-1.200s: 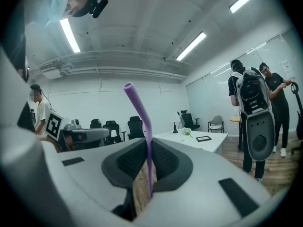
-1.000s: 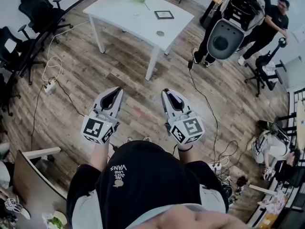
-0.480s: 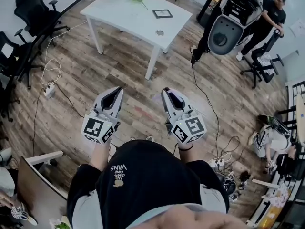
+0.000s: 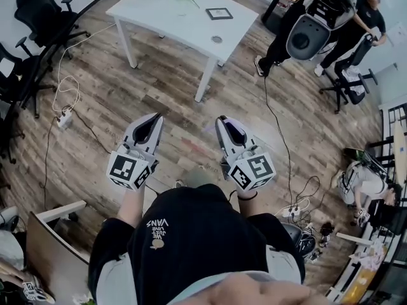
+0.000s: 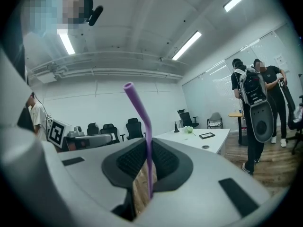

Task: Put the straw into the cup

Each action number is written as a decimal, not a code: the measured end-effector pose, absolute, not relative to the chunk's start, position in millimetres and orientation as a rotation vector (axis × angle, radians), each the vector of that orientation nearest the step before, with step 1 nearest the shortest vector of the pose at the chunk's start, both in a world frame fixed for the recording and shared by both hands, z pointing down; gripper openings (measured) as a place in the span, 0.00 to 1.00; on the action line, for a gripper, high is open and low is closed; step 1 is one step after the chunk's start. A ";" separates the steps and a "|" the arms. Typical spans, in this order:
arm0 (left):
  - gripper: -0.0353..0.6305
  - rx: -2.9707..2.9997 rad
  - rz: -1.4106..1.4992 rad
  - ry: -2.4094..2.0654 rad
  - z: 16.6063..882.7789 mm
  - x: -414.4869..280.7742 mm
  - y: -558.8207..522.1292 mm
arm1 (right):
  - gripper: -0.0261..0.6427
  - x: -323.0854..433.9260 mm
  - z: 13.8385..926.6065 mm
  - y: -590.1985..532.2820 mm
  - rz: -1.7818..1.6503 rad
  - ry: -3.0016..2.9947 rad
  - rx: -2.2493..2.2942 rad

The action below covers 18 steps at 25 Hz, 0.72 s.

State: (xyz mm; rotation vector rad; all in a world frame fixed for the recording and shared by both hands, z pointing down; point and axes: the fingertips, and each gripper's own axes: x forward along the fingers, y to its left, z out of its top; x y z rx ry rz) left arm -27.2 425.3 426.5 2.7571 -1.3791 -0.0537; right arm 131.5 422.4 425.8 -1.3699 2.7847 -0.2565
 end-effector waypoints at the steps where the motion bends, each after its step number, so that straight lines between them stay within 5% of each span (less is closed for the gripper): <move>1: 0.08 2.753 -0.053 -1.381 427.6 -29.4 422.7 | 0.10 130.1 426.8 419.3 -0.262 2.786 -1.371; 18: 0.08 2.714 -0.024 -1.452 426.7 -18.5 311.9 | 0.10 143.0 427.1 298.8 -0.272 2.801 -1.287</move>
